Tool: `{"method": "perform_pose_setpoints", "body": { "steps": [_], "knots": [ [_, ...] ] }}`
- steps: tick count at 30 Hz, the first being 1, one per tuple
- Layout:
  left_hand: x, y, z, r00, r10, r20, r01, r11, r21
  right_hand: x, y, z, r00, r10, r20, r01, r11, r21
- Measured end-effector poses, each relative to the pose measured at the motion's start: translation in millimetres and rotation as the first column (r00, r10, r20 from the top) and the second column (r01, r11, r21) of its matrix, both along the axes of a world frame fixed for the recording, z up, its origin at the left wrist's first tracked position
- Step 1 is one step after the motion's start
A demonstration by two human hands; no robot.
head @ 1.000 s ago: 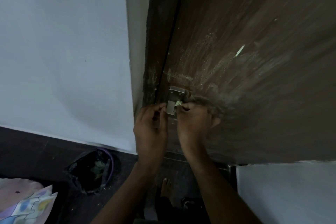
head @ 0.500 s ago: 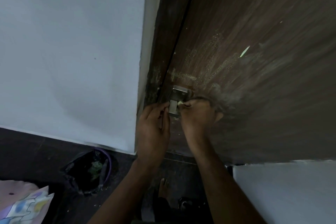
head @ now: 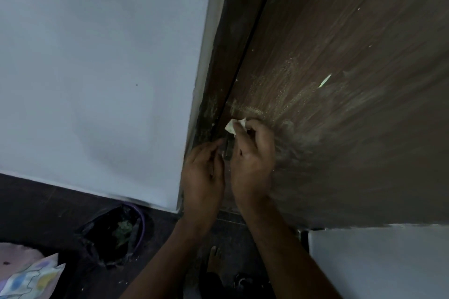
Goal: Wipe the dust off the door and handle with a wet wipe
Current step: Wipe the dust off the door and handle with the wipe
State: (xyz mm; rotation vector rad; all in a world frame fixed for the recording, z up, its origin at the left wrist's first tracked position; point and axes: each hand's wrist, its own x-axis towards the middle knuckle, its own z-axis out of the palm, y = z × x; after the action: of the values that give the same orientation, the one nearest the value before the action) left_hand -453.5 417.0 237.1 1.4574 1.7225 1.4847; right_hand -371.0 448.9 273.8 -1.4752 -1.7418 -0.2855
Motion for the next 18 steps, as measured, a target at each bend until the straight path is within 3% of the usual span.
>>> {"method": "perform_pose_setpoints", "body": {
  "steps": [4,9,18],
  "knots": [
    [2.4,-4.6,-2.6,0.997,0.048,0.057,-0.048,0.999,0.009,3.4,-2.5,-0.3,0.989,0.112,0.093,-0.108,0.993,-0.051],
    [5.4,-10.0,-8.8,0.997,0.031,0.067,-0.032,0.999,0.009,18.1,-15.0,-0.1,0.972,0.088,0.218,-0.005,0.935,-0.355],
    [3.0,-20.0,-17.9,0.980,0.096,0.174,-0.119,0.985,0.128,11.4,-24.8,-6.6,0.944,0.198,0.266,-0.075,0.909,-0.410]
  ]
}}
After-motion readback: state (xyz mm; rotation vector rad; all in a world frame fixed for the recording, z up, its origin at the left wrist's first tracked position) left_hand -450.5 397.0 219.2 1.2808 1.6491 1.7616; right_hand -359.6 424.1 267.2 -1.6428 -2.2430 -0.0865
